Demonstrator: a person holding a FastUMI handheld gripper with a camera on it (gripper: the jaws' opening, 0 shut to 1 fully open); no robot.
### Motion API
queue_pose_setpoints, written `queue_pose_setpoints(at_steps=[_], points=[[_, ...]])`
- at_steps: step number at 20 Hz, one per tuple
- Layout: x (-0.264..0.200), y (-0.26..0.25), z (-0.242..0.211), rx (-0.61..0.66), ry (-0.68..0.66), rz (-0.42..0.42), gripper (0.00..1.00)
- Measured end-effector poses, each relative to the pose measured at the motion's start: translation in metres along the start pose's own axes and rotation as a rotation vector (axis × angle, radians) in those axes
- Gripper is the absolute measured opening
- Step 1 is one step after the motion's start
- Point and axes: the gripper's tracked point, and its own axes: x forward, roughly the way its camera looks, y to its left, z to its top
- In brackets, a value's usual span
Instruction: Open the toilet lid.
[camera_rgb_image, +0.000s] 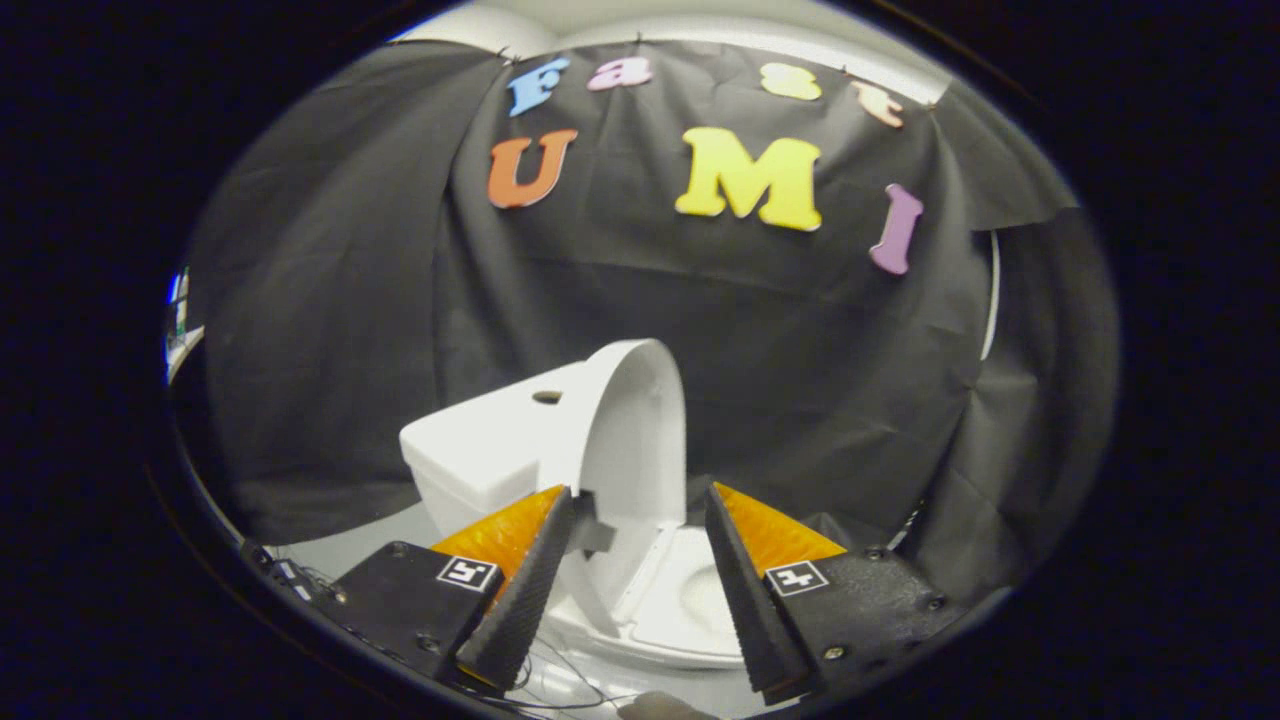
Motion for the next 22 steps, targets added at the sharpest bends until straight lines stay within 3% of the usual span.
queue_pose_setpoints(at_steps=[2, 4, 5, 11, 15, 18, 22], points=[[-0.037, -0.028, 0.022, 0.016, -0.098, -0.003, 0.87], [-0.082, -0.069, 0.039, 0.047, -0.186, -0.055, 0.99], [-0.101, -0.087, 0.040, 0.065, -0.217, -0.076, 1.00], [-0.181, -0.167, -0.018, 0.184, -0.292, -0.224, 1.00], [-0.204, -0.216, -0.069, 0.208, -0.301, -0.343, 1.00], [-0.199, -0.230, -0.114, 0.306, -0.234, -0.358, 1.00], [-0.191, -0.246, -0.146, 0.314, -0.173, -0.390, 1.00]])
